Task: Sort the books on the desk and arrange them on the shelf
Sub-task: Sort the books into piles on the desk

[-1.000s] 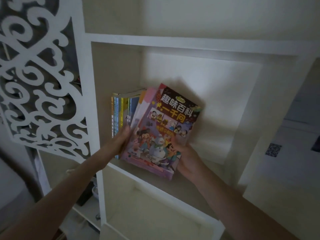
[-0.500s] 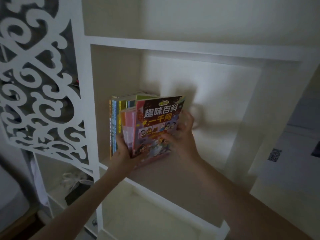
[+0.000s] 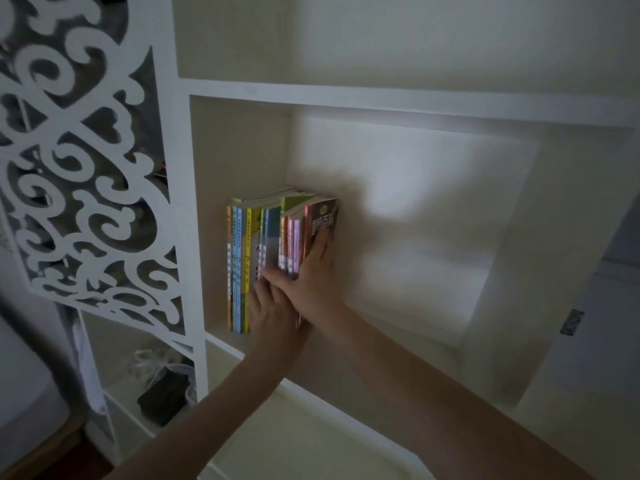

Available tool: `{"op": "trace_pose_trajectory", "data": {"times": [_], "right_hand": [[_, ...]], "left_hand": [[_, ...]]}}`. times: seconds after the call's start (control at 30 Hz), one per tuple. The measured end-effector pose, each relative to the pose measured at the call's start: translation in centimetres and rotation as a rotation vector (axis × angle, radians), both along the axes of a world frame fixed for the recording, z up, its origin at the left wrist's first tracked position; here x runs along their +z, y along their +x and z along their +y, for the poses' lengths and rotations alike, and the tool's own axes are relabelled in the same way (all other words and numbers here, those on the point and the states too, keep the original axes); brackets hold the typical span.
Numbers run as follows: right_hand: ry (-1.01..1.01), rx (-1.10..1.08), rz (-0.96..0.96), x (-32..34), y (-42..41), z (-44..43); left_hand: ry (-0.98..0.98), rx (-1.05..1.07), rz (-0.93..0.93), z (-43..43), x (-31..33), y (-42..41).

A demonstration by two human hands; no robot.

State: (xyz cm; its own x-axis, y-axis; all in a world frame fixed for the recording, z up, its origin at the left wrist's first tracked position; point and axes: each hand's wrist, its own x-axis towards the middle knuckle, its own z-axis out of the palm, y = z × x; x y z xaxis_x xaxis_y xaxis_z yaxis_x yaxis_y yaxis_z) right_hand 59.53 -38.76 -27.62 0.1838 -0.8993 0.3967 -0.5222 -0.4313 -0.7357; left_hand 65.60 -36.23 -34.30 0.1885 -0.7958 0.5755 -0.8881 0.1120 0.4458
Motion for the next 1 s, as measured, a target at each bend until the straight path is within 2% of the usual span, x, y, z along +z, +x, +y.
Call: {"op": "trace_pose_trajectory", "data": {"times": [0.13,0.27,0.33,0.4,0.53,0.67,0.77,0.87,1.0], "right_hand": [[-0.036,0.023,0.064,-0.7,-0.3,-0.2],[-0.12,-0.04,0.127,-1.1,-0.1,-1.0],[-0.155,-0.046,0.004,-1.2,0.0,-1.5],[-0.198,-0.028,-0.112,-1.4,-0.4,-1.9],[-0.155,-0.003,-0.223,-1.5,-1.5,-3.0],[-0.06,-0.033,-0.086,-0.4,-1.6,-2.6],[-0.286,-0.019,-0.056,1.6,-1.5,-1.6],[-0.504,0.045,0.182,3.8,-2.1,-2.3],[-0.385,0.15,0.382,6.2,-1.8,-4.1]], "left_hand": [[-0.312,0.109,-0.019,0.6,-1.6,3.8],[-0.145,0.079,0.049,-0.4,-1.2,4.5],[-0.104,0.091,-0.027,-0.5,-0.7,3.9],[-0.166,0.053,-0.093,-1.2,-1.1,3.3],[-0.145,-0.052,0.078,-3.2,-1.0,1.0],[-0.145,-0.018,0.057,-4.2,-1.8,0.7],[-0.133,0.097,0.068,-3.5,-1.8,1.0],[-0.122,0.088,0.125,-3.2,-1.2,1.3],[-0.148,0.065,0.125,-4.2,-1.9,1.8]]}}
